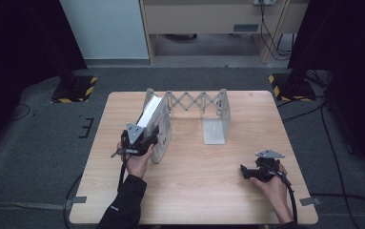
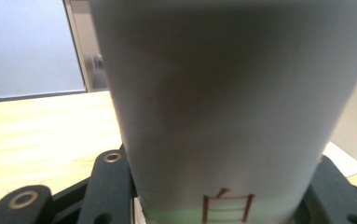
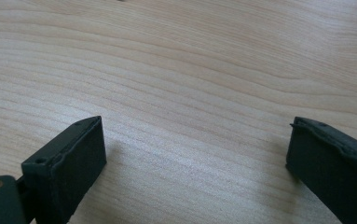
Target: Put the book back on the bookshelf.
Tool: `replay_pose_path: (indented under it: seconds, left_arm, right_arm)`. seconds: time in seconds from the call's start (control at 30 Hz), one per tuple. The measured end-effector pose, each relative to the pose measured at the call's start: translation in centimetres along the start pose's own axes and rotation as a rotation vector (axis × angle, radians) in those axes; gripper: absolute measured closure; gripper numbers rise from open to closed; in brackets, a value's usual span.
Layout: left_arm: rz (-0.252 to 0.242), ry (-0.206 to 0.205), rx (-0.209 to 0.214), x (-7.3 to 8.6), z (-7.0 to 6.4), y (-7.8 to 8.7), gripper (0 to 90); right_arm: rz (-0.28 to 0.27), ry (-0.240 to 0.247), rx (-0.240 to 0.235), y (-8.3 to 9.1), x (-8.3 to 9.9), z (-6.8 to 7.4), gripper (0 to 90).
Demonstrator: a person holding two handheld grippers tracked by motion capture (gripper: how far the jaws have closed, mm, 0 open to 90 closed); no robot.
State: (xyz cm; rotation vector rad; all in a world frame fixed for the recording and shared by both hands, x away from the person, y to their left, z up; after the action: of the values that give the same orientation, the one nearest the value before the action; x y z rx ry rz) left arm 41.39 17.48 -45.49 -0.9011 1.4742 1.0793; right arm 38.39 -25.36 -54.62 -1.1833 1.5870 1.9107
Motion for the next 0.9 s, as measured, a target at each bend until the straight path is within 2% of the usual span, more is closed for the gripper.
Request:
replay_pose_path:
  seconds: [0.2, 0.33, 0.43, 0.53, 0.6, 0.7, 0.77, 0.9]
  left_arm:
    - [-0.02, 0.008, 0.003, 0.2, 0.0, -0.6, 50.8]
    - [-0.03, 0.018, 0.033, 0.4, 0.3, -0.4, 49.6]
    - [-0.038, 0.049, 0.066, 0.8, 0.6, -0.2, 47.9]
    - [-0.001, 0.042, 0.082, 0.9, 0.7, 0.0, 45.5]
    - [-0.011, 0.046, 0.087, 1.4, 0.8, 0.2, 44.8]
    - [0.019, 0.079, 0.099, 2.4, 1.2, 0.3, 42.2]
    - [0.015, 0.096, 0.11, 2.8, 1.3, 0.4, 42.1]
    - [0.045, 0.077, 0.116, 3.6, 1.2, 0.4, 44.7]
  right_arm:
    - [0.0, 0.0, 0.0, 0.0, 0.0, 0.0, 5.0]
    - [0.0, 0.0, 0.0, 0.0, 0.0, 0.0, 5.0]
    - [0.0, 0.0, 0.0, 0.0, 0.0, 0.0, 5.0]
    - [0.0, 0.0, 0.0, 0.0, 0.0, 0.0, 5.0]
    - [0.0, 0.0, 0.0, 0.0, 0.0, 0.0, 4.9]
    - [0.0, 0.0, 0.0, 0.0, 0.0, 0.0, 5.0]
    - [0.0, -0.001, 0.0, 0.0, 0.0, 0.0, 5.0]
    - [0.0, 0.0, 0.0, 0.0, 0.0, 0.0, 5.0]
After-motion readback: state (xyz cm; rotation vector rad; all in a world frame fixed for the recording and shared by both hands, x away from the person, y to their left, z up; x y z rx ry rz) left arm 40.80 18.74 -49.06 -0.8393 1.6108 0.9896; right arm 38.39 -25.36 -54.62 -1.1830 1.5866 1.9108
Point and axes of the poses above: each handheld gripper's, and its own axes: y roughly backward along the jaws, x roughly out of its underside, z roughly to its left, the point moved 1 cm from there along -y, roughly forward along the jaws, and after that the axes turned 7 degrees about -z, right-handed, at the moved point
